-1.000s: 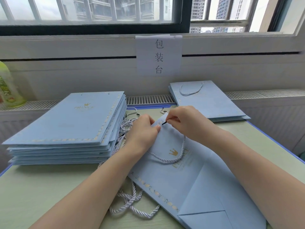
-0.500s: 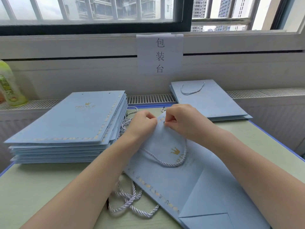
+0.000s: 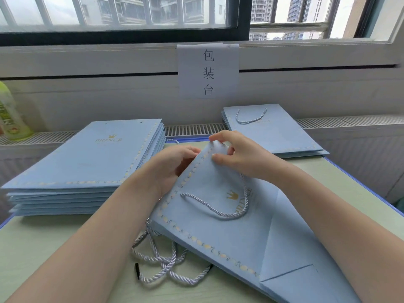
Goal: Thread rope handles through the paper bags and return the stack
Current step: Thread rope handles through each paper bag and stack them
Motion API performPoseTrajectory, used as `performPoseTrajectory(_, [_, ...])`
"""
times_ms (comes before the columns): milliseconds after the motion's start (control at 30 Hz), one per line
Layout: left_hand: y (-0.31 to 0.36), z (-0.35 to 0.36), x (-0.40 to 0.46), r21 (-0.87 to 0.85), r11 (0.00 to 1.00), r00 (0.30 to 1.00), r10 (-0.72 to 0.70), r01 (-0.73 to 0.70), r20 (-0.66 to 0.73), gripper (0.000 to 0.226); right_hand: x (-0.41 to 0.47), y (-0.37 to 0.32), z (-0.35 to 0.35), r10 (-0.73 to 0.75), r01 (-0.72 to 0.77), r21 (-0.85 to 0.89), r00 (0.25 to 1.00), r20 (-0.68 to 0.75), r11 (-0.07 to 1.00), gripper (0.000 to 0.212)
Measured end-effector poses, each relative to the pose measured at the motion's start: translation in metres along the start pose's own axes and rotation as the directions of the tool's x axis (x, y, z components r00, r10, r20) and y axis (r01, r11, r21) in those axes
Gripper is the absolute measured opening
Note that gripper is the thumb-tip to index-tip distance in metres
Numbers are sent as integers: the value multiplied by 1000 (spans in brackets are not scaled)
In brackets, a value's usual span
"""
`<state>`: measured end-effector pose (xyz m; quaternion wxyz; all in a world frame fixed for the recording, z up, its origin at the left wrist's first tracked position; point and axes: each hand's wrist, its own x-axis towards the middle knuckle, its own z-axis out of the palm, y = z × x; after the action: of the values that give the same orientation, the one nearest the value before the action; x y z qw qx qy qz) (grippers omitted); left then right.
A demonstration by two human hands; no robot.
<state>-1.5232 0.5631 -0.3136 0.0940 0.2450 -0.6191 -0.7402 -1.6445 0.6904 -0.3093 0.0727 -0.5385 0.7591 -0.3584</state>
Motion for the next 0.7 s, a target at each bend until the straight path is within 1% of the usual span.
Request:
performPoseTrajectory(100, [-5,-2,5,-13,1000,1000,3,-2,25,33,-1,-1,1,3,-3,36,1000,-6,999,31])
performPoseTrajectory(167, [-8,-4,7,-16,1000,999,-15,16,43,39,-2,-1,1,16,-17,36,1000,1,999,20])
performPoseTrajectory(267, [-9,-5,8,-21,1000,1000,-20,20,24,35,-2,-1,2,16,-16,16,1000,7,1000,8])
performPoseTrajectory(367, [-8,0,4,-27,1000,1000,7,-7,-16,29,0,-1,3,-7,7,-22,1000,-22,1000,9])
performPoseTrajectory(500, [-6,2,1,120,992,997,31,-23,-66,23,0,-2,3,-28,26,-54,999,-29,998,13])
performPoseTrajectory(567, [-6,0,2,200,980,994,36,-15,-103,22,0,-2,2,-53,52,-115,999,-4,992,10])
performPoseTrajectory(633, [-7,2,2,291,956,986,76,-31,-145,13,0,-2,2,-73,77,-184,997,26,980,9])
performPoseTrajectory(700, [-10,3,4,364,930,974,123,-46,-191,35,-1,-2,1,-70,81,-243,996,53,967,10])
